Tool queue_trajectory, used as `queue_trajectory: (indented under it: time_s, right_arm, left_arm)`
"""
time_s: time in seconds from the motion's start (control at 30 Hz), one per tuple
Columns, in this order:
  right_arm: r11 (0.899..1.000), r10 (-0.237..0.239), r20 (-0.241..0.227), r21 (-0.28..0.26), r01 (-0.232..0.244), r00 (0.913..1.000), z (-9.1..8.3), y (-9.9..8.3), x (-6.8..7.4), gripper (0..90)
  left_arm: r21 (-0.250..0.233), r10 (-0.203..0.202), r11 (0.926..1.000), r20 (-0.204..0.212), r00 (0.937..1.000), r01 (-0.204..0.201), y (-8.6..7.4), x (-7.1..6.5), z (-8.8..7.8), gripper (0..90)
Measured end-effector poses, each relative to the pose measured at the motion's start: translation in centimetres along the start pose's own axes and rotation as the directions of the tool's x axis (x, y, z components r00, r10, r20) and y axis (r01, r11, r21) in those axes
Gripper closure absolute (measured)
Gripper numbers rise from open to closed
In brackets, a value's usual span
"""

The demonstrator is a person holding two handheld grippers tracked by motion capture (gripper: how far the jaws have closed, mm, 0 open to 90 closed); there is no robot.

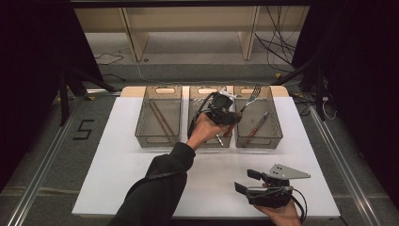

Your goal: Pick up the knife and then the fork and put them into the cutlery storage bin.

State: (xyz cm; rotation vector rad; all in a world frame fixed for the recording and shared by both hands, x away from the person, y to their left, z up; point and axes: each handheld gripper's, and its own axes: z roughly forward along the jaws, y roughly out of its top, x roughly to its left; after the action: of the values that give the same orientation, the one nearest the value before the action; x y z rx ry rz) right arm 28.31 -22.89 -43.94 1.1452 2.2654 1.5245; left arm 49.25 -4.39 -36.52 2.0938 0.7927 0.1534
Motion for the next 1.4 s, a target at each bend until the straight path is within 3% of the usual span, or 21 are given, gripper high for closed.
queue_trajectory:
  time_s: [0.2, 0.63, 0.97, 1.4]
  right_arm:
    - [1.000, 0.001, -0.002, 0.002, -0.001, 1.0000, 0.1, 0.0, 0.1, 28.6]
    - [1.000, 0.000, -0.009, 0.000, 0.000, 1.0000, 0.0, 0.0, 0.0, 28.6]
    - [1.000, -0.001, -0.014, -0.003, 0.001, 0.9999, 0.0, 0.0, 0.0, 28.6]
    - [1.000, -0.002, -0.015, -0.002, 0.002, 0.9999, -0.1, 0.1, 0.1, 28.6]
  left_arm:
    - [-0.010, -0.040, 0.9991, 0.009, 0.9992, 0.040, 0.9, 0.4, 1.1, 76.6]
    - [-0.008, -0.041, 0.9991, 0.008, 0.9991, 0.041, 2.9, -0.3, 3.6, 76.6]
    - [-0.011, -0.075, 0.9972, 0.003, 0.9972, 0.075, 3.2, -0.2, 5.2, 76.5]
    - [0.009, -0.085, 0.9963, -0.022, 0.9961, 0.085, 2.5, -0.3, 6.7, 76.4]
